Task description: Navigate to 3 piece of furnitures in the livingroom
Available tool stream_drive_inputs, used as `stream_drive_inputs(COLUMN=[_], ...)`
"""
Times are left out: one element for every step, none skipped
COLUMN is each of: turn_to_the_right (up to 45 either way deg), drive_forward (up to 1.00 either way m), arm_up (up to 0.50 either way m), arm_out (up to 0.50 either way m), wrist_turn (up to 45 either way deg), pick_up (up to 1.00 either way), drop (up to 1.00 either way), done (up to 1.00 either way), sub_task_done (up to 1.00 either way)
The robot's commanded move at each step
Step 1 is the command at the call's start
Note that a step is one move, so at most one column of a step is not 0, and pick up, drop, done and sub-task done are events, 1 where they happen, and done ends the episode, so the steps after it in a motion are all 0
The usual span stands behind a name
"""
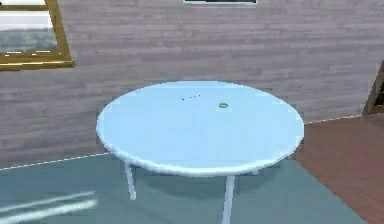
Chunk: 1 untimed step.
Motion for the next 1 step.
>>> stream_drive_inputs(turn_to_the_right=[0.0], drive_forward=[0.00], arm_up=[0.00], arm_out=[0.00], wrist_turn=[0.0], pick_up=[0.00], drop=[0.00], done=[1.00], sub_task_done=[0.00])
